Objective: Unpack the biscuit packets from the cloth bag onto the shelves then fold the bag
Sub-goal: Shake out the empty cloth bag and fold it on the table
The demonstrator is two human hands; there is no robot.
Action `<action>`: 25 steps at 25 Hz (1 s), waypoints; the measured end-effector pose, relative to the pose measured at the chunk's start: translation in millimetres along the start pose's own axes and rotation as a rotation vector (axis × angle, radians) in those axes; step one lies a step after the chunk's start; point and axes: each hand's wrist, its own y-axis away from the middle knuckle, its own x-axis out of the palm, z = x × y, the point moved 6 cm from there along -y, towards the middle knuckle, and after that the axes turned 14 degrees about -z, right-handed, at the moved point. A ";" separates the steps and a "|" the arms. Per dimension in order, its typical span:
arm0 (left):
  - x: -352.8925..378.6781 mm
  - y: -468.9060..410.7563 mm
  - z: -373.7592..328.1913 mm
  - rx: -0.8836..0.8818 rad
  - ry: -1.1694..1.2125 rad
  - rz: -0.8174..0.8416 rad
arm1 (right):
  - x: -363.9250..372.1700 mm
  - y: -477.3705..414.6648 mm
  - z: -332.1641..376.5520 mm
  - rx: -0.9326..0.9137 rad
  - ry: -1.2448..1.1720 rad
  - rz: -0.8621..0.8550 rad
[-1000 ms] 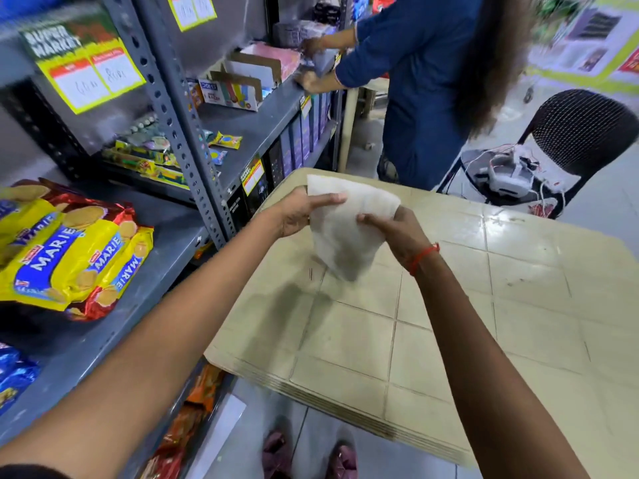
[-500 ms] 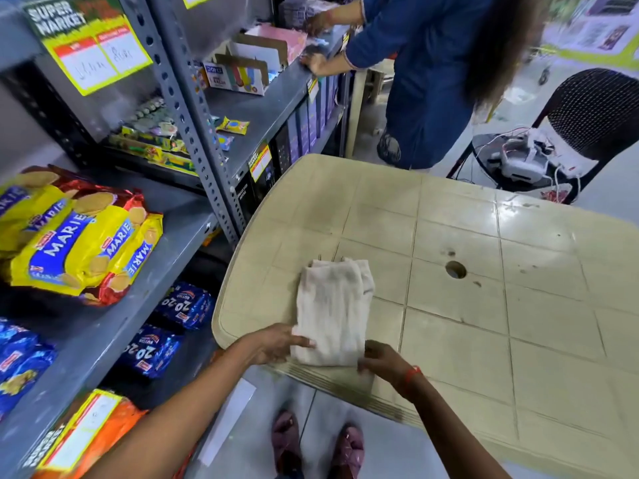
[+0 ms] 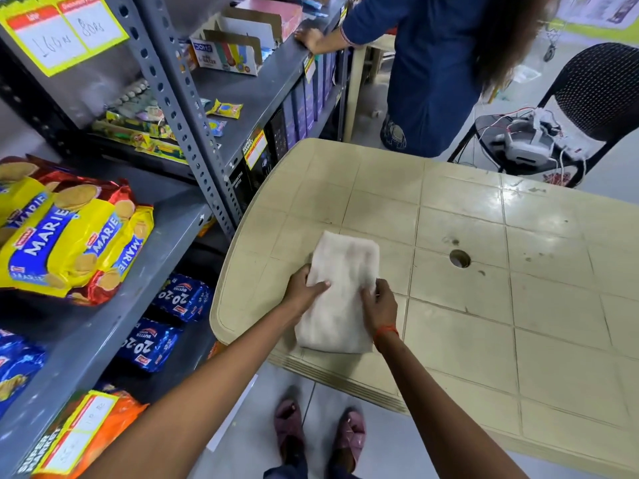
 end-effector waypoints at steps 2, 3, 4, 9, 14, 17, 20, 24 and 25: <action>-0.1 -8.6 15.8 -0.037 -0.095 0.010 | 1.0 -3.9 -15.4 0.086 0.042 0.014; -0.5 -12.4 25.6 -0.037 -0.178 0.030 | -1.8 -4.1 -18.1 0.108 0.068 0.000; 0.1 -12.7 32.1 -0.011 -0.255 0.058 | -3.6 -4.9 -20.6 0.095 0.100 -0.022; -9.1 -10.4 43.3 0.061 -0.556 -0.174 | 0.6 1.8 -35.3 0.105 0.287 -0.015; 11.0 2.4 57.6 -0.173 -0.181 -0.036 | 13.5 -1.0 -51.3 0.302 0.070 0.114; 10.7 5.3 55.7 -0.221 -0.111 -0.038 | 10.2 3.0 -40.4 0.353 -0.042 0.146; -3.0 2.3 45.1 -0.167 -0.125 -0.063 | 19.2 9.0 -30.2 0.387 -0.124 0.220; -38.0 -7.7 23.3 -0.079 -0.132 -0.134 | 50.8 16.8 -2.6 0.342 -0.167 0.288; -49.1 -12.1 17.4 -0.062 -0.147 -0.162 | 61.2 17.4 5.7 0.313 -0.159 0.304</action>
